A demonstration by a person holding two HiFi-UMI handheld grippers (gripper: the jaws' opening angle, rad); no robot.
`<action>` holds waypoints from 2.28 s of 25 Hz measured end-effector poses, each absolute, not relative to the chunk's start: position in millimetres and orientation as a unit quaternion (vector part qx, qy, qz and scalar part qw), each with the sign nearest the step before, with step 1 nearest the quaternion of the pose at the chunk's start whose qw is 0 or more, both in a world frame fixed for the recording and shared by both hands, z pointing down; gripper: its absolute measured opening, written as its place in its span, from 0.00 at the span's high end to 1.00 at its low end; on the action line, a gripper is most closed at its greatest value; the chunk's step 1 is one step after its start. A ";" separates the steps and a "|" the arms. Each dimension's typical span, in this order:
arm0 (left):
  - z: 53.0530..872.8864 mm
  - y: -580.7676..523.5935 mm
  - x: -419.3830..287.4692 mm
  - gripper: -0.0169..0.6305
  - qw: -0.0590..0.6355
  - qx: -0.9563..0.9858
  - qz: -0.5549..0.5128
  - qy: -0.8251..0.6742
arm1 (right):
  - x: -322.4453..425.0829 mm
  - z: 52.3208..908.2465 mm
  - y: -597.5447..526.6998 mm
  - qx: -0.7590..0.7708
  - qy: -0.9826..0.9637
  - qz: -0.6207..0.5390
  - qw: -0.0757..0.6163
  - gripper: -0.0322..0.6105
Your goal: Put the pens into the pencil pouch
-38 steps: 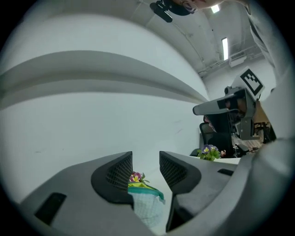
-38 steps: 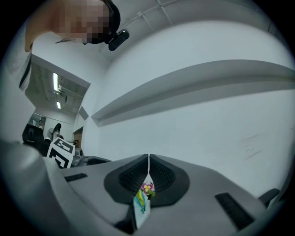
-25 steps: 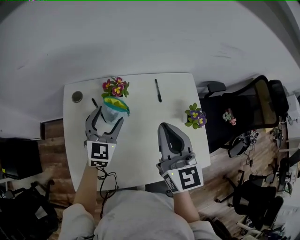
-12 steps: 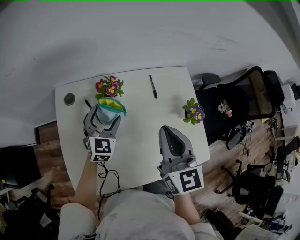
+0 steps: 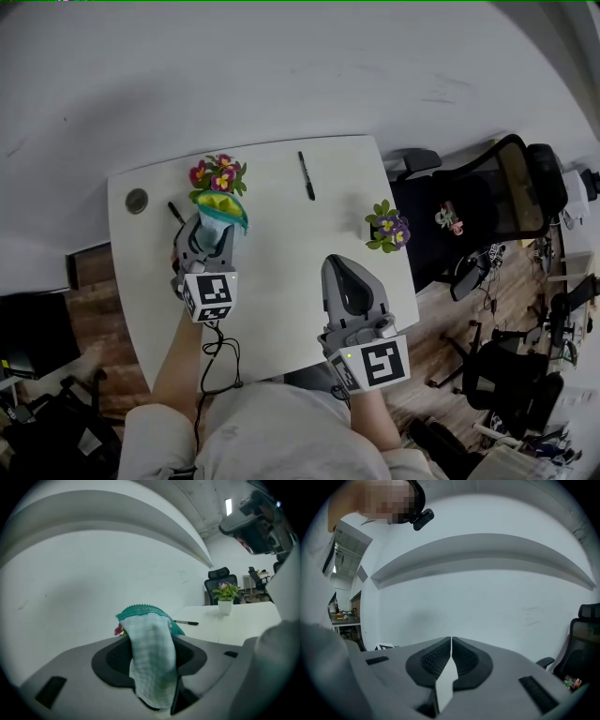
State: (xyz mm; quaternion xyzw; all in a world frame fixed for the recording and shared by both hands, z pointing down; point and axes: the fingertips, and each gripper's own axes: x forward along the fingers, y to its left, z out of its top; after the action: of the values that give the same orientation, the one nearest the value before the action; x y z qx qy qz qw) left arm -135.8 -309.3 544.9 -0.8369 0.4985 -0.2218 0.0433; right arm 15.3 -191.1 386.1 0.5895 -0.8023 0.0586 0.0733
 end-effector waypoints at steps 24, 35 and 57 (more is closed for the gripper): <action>438.5 -216.9 -213.5 0.64 0.010 -0.801 -0.027 0.598 | -61.8 379.5 -208.3 0.418 -0.904 0.053 0.071 0.91; 422.4 -159.4 -258.5 0.64 0.015 -0.741 -0.012 0.671 | -120.2 428.7 -219.0 0.313 -0.928 0.117 0.163 0.91; 435.1 -121.7 -332.5 0.64 -0.001 -0.706 0.015 0.709 | -223.0 555.3 -289.3 0.248 -0.864 0.307 0.313 0.81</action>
State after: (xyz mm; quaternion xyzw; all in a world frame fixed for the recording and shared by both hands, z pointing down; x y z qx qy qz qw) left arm -332.5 -121.7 435.1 -0.7055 0.7086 0.0147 -0.0013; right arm -223.0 -289.3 555.3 0.2479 -0.8637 0.3072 0.3134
